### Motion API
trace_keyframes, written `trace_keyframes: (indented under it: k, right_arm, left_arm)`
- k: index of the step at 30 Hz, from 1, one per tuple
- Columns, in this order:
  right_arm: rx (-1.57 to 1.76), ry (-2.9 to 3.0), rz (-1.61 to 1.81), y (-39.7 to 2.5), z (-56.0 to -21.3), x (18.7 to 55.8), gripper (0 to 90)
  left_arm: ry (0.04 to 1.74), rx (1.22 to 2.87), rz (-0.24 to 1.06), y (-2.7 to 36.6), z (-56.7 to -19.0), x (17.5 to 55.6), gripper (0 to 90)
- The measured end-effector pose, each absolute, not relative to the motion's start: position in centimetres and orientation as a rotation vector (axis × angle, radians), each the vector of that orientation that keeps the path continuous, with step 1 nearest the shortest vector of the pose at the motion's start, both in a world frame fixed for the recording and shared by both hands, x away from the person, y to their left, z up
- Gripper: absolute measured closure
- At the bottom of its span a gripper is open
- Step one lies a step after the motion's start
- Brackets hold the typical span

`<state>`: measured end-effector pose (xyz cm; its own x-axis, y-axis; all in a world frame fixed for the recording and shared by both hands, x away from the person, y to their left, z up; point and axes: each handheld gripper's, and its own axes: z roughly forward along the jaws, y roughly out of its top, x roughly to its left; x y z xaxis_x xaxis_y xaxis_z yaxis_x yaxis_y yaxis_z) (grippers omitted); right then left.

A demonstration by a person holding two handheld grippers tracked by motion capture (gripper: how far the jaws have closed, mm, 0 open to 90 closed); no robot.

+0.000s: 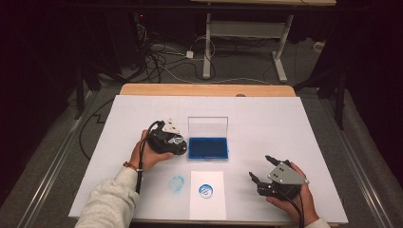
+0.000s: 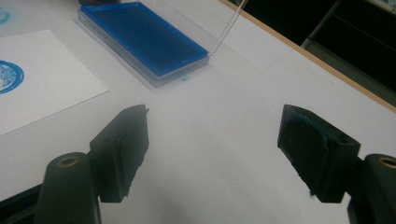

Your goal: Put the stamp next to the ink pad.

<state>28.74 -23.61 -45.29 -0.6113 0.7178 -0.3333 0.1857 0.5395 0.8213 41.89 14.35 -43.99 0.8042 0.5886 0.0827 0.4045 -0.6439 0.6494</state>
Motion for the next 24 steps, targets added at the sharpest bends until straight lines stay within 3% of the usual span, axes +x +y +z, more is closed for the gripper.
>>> trace_keyframes:
  k: [8, 12, 20, 24]
  right_arm:
    - [0.721, 2.104, 1.016, -23.6, -45.3, 28.7, 25.4]
    - [0.719, 2.105, 1.016, -23.5, -45.3, 28.7, 25.2]
    - [0.716, 2.104, 1.021, -23.5, -45.2, 28.7, 24.8]
    - [0.717, 2.103, 1.021, -23.5, -45.2, 28.7, 24.8]
  left_arm:
    - [0.719, 2.285, 0.473, 14.4, -42.9, 41.2, 34.0]
    - [0.705, 2.281, 0.505, 14.3, -42.6, 40.8, 34.0]
    - [0.753, 2.19, 0.578, 14.0, -42.1, 40.3, 19.7]
    - [0.728, 2.152, 0.579, 14.0, -41.8, 39.9, 18.8]
